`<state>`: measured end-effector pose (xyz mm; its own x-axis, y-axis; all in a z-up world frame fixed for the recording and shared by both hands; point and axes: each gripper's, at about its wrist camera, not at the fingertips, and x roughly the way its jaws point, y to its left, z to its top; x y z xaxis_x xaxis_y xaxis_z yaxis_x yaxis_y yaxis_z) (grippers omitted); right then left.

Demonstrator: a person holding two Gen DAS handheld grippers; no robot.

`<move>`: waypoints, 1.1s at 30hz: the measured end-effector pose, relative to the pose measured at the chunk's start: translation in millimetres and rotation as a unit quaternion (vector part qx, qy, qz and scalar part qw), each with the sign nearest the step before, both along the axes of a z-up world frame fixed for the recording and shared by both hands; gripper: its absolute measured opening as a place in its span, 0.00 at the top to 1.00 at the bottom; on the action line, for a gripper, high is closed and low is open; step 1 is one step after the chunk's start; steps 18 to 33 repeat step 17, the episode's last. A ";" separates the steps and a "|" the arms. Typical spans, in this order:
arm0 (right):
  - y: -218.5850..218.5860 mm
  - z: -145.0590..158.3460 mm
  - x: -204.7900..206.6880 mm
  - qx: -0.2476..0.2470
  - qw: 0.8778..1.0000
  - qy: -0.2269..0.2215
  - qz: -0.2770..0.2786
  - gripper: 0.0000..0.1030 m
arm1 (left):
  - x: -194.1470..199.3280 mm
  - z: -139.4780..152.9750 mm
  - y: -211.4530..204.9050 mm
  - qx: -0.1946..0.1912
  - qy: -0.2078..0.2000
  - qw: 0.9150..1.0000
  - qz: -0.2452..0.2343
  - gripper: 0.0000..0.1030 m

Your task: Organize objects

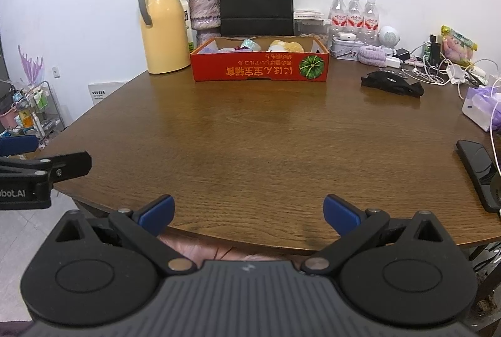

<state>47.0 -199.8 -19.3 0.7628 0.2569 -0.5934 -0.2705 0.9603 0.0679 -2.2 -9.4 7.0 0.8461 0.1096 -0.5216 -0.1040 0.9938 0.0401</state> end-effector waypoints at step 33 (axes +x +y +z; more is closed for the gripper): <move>-6.6 -1.6 2.1 0.006 1.000 -0.002 -0.011 0.00 | -0.4 -0.6 3.8 -0.003 -0.008 1.000 0.002 0.00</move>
